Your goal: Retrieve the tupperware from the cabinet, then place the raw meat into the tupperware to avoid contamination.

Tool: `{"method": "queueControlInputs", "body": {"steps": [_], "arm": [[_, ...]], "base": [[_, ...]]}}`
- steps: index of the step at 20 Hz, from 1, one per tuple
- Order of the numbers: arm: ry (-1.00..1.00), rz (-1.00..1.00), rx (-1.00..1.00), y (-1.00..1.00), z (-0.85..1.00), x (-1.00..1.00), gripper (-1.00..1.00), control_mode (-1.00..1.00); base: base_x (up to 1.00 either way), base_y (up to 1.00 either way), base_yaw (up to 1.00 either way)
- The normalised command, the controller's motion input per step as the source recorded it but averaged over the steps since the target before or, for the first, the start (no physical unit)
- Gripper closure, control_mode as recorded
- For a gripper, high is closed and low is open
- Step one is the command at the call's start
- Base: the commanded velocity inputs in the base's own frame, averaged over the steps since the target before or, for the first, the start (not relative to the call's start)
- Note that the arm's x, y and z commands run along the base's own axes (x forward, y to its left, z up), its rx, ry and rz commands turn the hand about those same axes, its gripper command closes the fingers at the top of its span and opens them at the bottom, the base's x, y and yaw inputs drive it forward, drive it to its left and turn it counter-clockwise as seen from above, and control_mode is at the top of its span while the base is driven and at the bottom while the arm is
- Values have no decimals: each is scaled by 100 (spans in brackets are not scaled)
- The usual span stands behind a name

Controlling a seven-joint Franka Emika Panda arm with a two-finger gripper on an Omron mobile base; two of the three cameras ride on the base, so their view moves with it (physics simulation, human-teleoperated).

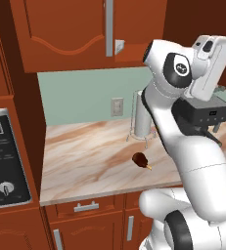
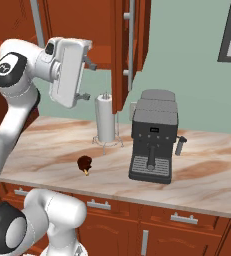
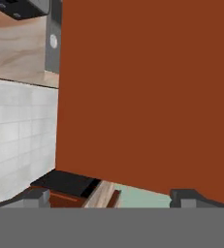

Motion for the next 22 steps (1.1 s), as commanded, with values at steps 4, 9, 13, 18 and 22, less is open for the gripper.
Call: {"method": "queueControlInputs", "body": {"steps": [4, 9, 13, 18, 22], "arm": [[-8, 3, 5, 33, 0, -5, -100, -100], [-7, 3, 8, 32, -16, -1, -100, -100], [-4, 5, 12, 24, -30, 0, -100, -100], [-7, 5, 13, 22, -32, -4, -100, -100], [-6, 7, 17, 27, -35, 0, -100, -100]], "base": [[0, 0, 0], [0, 0, 0], [0, 0, 0], [0, 0, 0], [0, 0, 0]]}}
